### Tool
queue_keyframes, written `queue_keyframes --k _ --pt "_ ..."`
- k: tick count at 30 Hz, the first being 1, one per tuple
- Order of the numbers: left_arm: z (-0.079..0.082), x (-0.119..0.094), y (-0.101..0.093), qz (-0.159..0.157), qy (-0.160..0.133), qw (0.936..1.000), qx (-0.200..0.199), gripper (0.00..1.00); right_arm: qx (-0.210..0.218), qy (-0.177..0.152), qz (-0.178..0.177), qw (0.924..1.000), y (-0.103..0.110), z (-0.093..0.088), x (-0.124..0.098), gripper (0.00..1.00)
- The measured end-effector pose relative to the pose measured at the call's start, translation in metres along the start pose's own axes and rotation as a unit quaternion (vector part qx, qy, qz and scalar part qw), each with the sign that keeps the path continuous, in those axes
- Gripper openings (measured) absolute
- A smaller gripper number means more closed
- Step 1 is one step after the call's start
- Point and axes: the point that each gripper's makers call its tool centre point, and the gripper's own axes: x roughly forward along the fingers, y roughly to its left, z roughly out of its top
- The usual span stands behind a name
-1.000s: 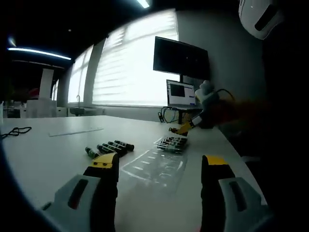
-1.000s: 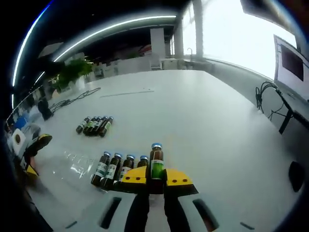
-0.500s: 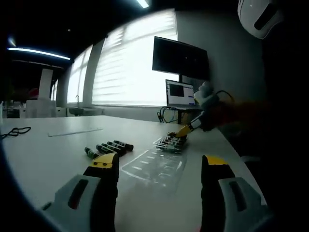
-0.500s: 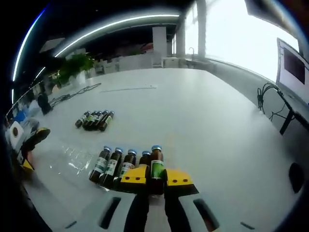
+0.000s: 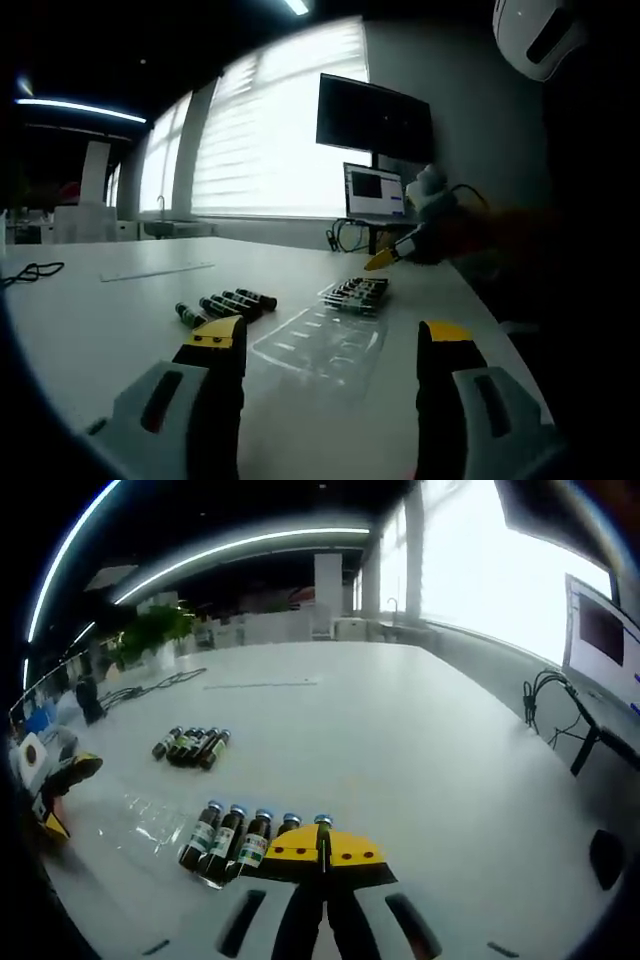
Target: Grip medicine bottles put into box
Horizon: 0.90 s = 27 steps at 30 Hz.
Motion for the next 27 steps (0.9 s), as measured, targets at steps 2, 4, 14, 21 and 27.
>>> queue_keyframes --k 2,4,14,21,27 --pt "0.000 0.000 0.000 0.001 0.001 1.0000 0.000 0.61 -0.003 0.004 0.003 1.0000 0.004 -0.003 0.001 0.00" --pt "0.000 0.000 0.001 0.002 0.001 1.0000 0.000 0.61 -0.010 0.007 0.005 0.9999 0.006 -0.005 0.001 0.00" --pt "-0.001 0.001 0.001 0.002 0.002 1.0000 -0.001 0.61 -0.023 0.013 -0.005 0.9996 0.004 -0.015 -0.006 0.00" --pt "-0.001 0.001 0.001 0.000 0.002 1.0000 -0.002 0.61 -0.032 0.008 -0.010 0.9994 0.004 -0.020 -0.006 0.00" --pt "0.000 0.001 0.000 -0.002 0.000 1.0000 -0.002 0.61 -0.062 0.002 -0.017 0.9979 0.004 -0.019 -0.005 0.00"
